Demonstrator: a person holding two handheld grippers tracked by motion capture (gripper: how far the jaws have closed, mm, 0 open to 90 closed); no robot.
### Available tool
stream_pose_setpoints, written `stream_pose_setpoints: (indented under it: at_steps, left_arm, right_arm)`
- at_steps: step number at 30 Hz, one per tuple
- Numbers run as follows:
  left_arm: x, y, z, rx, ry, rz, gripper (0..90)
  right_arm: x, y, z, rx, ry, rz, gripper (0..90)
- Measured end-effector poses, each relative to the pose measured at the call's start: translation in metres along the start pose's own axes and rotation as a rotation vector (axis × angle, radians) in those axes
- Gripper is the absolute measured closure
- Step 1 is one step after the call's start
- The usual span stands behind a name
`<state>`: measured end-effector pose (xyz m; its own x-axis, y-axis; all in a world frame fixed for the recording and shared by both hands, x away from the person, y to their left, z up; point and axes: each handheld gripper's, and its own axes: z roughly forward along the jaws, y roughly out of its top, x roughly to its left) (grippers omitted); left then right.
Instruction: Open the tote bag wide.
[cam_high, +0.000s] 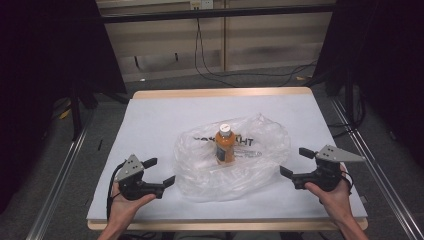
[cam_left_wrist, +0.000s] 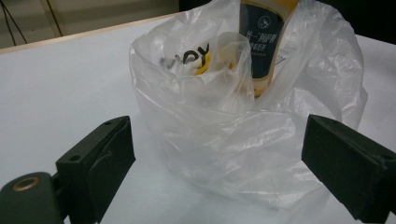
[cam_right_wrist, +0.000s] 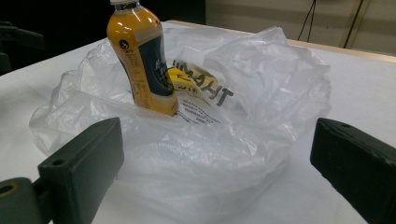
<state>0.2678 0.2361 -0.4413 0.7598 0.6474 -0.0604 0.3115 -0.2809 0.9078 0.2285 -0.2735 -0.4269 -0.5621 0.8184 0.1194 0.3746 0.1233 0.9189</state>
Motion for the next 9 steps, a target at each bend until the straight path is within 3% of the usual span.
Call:
stream_pose_setpoints:
  at_steps: [3, 5, 9]
  left_arm:
    - [-0.002, -0.004, -0.003, -0.020, 0.011, -0.017, 9.0]
    - [-0.004, -0.009, -0.006, -0.013, 0.017, 0.000, 8.6]
    - [-0.004, -0.009, -0.009, -0.017, 0.015, 0.008, 7.6]
  right_arm:
    - [0.000, -0.004, -0.007, -0.005, -0.006, 0.003, 3.6]
    - [-0.001, -0.010, -0.013, -0.024, -0.016, 0.034, 3.7]
    - [-0.001, -0.014, -0.013, -0.014, -0.023, 0.030, 3.8]
